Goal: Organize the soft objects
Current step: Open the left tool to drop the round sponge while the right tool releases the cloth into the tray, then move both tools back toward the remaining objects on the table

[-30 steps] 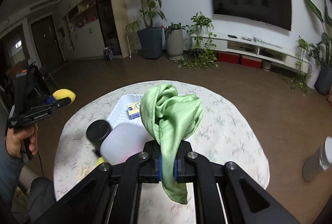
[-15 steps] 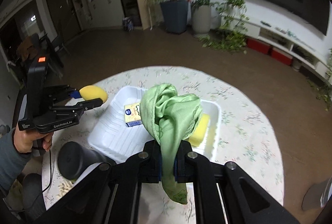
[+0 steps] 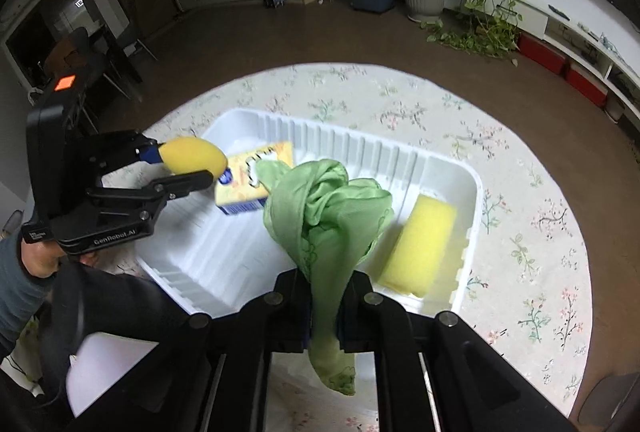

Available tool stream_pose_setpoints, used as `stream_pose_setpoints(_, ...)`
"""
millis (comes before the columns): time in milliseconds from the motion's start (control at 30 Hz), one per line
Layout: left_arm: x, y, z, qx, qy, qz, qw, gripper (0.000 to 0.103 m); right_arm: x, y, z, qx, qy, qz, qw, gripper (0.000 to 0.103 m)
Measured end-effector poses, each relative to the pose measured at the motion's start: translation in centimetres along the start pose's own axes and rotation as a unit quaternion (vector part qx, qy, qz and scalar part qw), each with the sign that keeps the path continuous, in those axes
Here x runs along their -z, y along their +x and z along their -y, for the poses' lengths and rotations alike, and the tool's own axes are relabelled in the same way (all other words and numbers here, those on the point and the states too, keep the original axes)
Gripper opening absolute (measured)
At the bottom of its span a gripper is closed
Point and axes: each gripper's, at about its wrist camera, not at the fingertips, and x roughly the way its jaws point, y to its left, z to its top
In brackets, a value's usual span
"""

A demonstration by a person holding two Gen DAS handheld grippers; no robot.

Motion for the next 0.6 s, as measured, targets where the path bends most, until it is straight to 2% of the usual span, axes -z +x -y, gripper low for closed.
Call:
stream_pose_setpoints(133,0.0,0.1,-0.2,0.002,-0.005,0.004,1.0,0.038,0.7,0.7,1.0,0.003,0.014,-0.005,1.0,0.016)
stream_pose_setpoints(200,0.0,0.2,-0.2,-0.002,-0.005,0.004,1.0,0.045,0.8,0.8,1.4,-0.001,0.021,-0.005,1.0,0.026)
stream_pose_setpoints(233,0.0,0.2,-0.3,0.0,-0.006,0.004,1.0,0.048,0.9,0.7,1.5,-0.001,0.024,-0.003,1.0,0.036)
stream_pose_setpoints(300,0.2,0.4,-0.5,0.006,-0.009,0.005,0.9999,0.06,1.0,0.4,1.6,-0.002,0.028,0.001,1.0,0.046)
stream_pose_setpoints(367,0.5,0.4,-0.4,0.01,-0.008,0.007,0.9999,0.064,1.0,0.1,1.6,-0.005,0.033,0.006,0.999,0.058)
stream_pose_setpoints(467,0.6,-0.2,-0.4,0.011,-0.008,0.02,0.9997,0.065,1.2,-0.6,1.4,-0.011,0.034,0.018,0.999,0.065)
stream_pose_setpoints(533,0.5,-0.7,-0.6,0.014,-0.013,0.028,0.9994,0.066,1.3,-1.1,1.2,-0.009,0.034,0.023,0.999,0.066)
stream_pose_setpoints(600,0.3,-1.3,-0.9,0.013,-0.018,0.035,0.9991,0.072,1.3,-1.7,1.1,-0.01,0.035,0.03,0.999,0.066)
